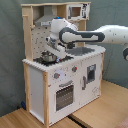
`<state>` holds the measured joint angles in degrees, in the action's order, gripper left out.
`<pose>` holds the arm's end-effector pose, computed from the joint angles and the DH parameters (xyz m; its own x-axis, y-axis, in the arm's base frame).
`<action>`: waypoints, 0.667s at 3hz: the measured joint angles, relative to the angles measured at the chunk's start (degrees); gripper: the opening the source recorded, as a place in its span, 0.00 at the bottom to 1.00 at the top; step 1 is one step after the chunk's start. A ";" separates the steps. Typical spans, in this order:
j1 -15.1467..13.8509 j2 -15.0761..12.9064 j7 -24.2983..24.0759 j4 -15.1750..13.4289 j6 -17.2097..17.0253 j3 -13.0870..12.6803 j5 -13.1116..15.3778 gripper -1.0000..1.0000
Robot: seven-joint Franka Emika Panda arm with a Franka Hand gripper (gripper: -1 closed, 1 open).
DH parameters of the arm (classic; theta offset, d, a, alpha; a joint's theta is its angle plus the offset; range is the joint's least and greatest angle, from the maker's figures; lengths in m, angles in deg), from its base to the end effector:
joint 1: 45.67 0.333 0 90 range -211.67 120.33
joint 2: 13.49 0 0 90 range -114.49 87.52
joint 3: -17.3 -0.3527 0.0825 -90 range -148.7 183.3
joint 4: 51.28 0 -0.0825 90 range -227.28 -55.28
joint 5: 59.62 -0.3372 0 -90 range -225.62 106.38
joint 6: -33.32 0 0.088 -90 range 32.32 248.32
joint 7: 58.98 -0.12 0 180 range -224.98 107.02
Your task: Play with the kitchen
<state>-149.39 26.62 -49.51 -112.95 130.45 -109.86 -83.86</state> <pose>0.4855 0.4989 0.5430 0.7372 0.6645 0.1225 0.6504 -0.7470 0.1380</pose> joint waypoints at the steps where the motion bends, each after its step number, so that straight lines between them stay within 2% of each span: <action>1: 0.00 0.00 0.03 0.02 -0.04 0.00 0.00 0.00; 2: -0.93 0.00 0.08 3.62 -3.92 0.06 0.03 0.00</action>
<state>-150.32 26.61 -49.43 -109.33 126.53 -109.81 -83.83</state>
